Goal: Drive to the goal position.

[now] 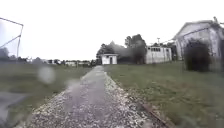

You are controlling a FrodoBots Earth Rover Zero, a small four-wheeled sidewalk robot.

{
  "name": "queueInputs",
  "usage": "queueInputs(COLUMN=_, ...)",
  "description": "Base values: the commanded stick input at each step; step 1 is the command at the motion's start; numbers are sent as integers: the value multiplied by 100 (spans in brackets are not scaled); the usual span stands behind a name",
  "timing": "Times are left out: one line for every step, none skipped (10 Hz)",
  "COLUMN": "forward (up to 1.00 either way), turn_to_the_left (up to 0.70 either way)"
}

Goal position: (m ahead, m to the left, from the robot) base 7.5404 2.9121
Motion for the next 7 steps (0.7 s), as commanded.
queueInputs(forward=70, turn_to_the_left=27)
queueInputs(forward=70, turn_to_the_left=21)
queueInputs(forward=70, turn_to_the_left=3)
queueInputs(forward=70, turn_to_the_left=0)
queueInputs(forward=70, turn_to_the_left=0)
queueInputs(forward=70, turn_to_the_left=0)
queueInputs(forward=54, turn_to_the_left=0)
